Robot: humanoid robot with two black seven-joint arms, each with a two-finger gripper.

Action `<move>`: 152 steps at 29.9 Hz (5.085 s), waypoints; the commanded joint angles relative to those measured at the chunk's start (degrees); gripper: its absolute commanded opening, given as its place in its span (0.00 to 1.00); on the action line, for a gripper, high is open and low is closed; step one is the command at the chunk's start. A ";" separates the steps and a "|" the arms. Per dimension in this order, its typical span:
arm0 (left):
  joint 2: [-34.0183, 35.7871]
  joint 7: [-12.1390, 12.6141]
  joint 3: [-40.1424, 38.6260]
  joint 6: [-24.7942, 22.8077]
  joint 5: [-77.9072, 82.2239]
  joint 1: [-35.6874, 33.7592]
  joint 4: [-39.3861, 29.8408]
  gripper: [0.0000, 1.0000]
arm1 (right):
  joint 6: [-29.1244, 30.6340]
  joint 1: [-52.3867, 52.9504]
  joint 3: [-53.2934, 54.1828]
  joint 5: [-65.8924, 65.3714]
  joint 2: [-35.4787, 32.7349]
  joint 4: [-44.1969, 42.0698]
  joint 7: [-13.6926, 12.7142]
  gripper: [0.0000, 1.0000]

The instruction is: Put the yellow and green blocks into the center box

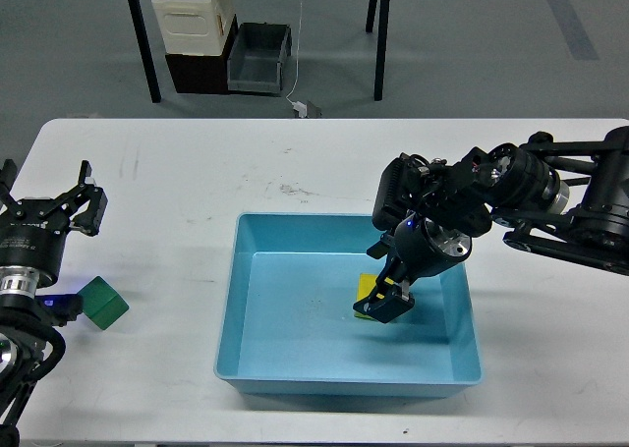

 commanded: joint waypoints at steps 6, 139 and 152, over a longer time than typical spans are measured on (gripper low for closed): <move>7.27 10.41 1.30 0.60 -0.06 -4.86 3.65 1.00 | 0.00 -7.14 23.17 0.02 0.81 -0.12 0.00 0.97; 34.44 -19.08 55.44 8.42 144.52 -36.94 9.73 0.31 | -23.43 -79.58 94.22 36.76 12.41 20.53 -11.30 1.00; 42.26 -19.08 55.26 8.25 128.00 -51.43 6.57 0.31 | -24.31 -80.10 94.66 36.76 12.41 20.44 -11.30 1.00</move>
